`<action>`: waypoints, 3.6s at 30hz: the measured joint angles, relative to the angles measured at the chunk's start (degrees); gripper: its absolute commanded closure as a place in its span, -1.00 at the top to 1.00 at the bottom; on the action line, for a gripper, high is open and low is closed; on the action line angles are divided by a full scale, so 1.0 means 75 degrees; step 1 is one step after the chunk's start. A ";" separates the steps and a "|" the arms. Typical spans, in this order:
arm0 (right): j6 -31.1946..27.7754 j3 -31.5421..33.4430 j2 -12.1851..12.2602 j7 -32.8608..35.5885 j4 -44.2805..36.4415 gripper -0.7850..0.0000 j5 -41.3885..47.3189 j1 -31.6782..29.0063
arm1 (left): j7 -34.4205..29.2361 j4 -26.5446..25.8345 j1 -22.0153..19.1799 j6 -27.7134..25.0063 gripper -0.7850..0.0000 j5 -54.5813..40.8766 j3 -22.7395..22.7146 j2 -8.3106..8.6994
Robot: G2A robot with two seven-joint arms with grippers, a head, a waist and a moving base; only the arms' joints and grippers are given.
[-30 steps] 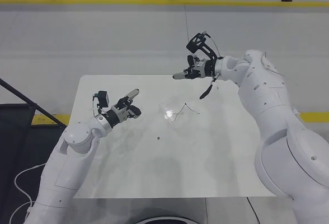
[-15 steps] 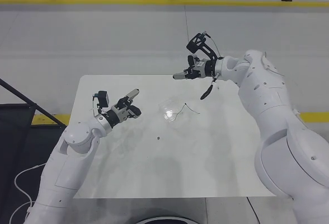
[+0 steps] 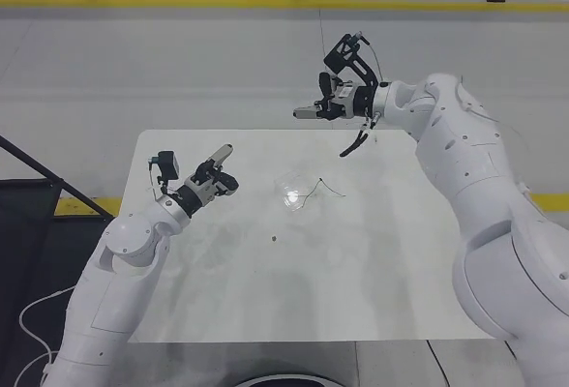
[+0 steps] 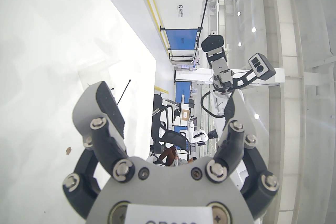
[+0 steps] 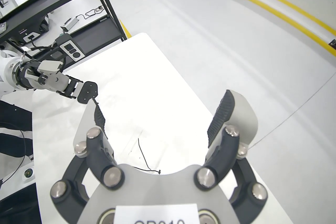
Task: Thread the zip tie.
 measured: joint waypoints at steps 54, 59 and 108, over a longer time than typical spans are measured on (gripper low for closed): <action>0.4368 0.3433 0.3778 0.5383 -1.0534 0.58 -0.2798 -0.5345 | 0.0034 0.0435 -0.0535 0.0073 1.00 0.0060 0.0340 -0.0092; 0.4351 0.2694 0.3449 0.5067 -0.9215 0.35 -0.2912 -0.4795 | 0.0034 0.0435 -0.0535 0.0073 1.00 0.0060 0.0340 -0.0092; 0.4295 0.1264 0.1681 0.3802 -0.5094 -1.00 -0.3460 -0.3258 | 0.0034 0.0435 -0.0535 0.0073 1.00 0.0060 0.0340 -0.0092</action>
